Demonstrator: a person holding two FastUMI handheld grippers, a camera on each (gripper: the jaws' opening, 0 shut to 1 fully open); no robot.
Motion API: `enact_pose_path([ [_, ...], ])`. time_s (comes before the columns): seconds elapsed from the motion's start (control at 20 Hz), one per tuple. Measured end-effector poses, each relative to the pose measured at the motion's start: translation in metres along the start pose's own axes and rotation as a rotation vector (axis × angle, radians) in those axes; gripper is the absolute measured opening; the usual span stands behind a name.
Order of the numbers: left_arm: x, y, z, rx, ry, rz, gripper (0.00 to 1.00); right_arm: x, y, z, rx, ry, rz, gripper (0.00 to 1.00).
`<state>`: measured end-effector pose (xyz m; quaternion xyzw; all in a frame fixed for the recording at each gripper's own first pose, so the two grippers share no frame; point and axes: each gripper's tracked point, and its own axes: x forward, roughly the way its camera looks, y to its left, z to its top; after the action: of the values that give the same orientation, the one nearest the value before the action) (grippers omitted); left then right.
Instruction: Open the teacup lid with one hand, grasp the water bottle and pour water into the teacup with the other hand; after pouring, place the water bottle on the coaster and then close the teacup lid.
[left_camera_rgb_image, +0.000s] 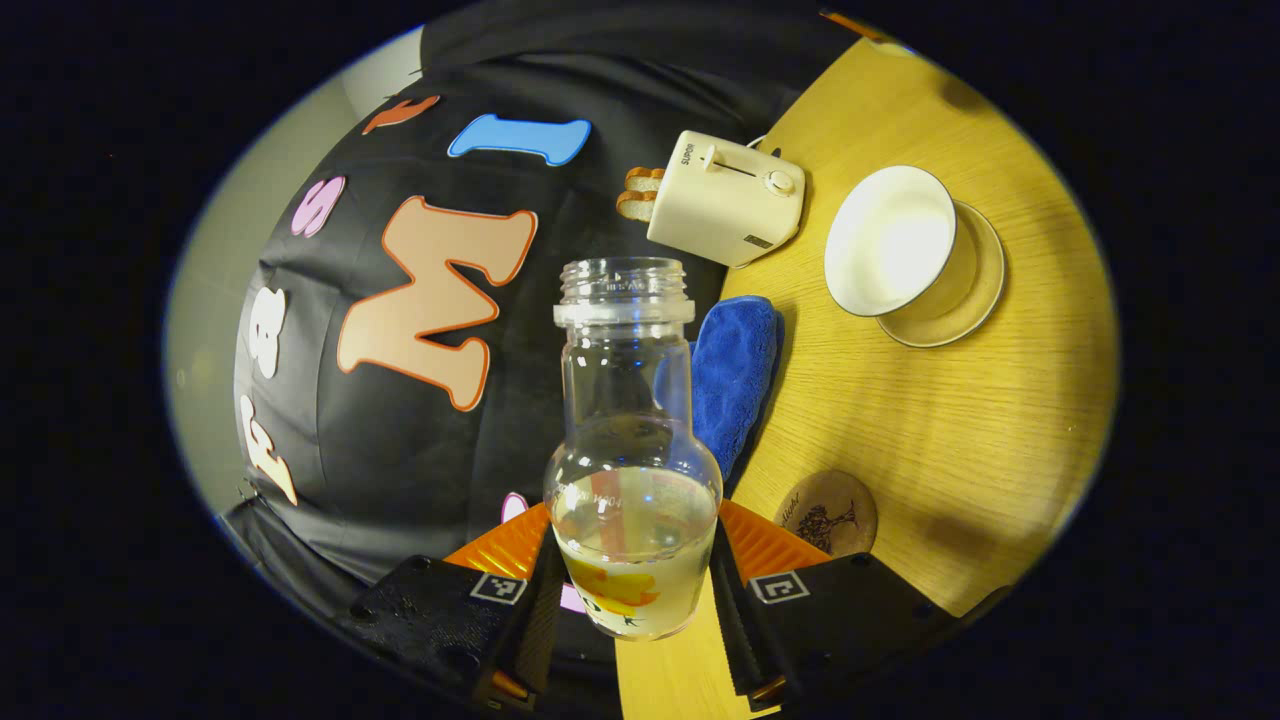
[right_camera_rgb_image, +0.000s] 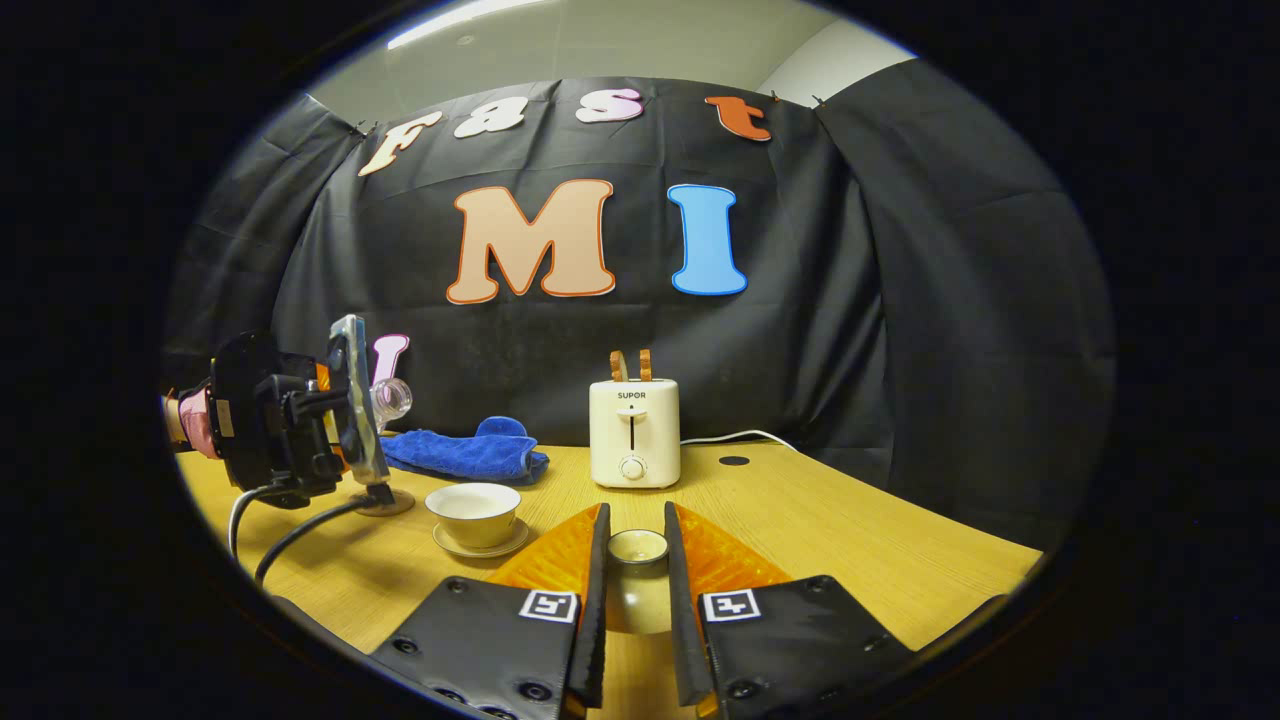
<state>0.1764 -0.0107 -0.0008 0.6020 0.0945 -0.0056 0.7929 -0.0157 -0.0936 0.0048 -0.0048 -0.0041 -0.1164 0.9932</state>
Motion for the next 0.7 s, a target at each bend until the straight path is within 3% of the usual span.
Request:
enact_pose_path([
  [0.55, 0.009, 0.007, 0.013, 0.380, -0.013, 0.020, 0.65, 0.000, -0.001, -0.001, 0.000, 0.000, 0.000, 0.31],
  [0.7, 0.014, 0.008, 0.021, 0.440, -0.028, 0.023, 0.66, 0.000, -0.004, 0.001, 0.000, -0.002, -0.007, 0.31],
])
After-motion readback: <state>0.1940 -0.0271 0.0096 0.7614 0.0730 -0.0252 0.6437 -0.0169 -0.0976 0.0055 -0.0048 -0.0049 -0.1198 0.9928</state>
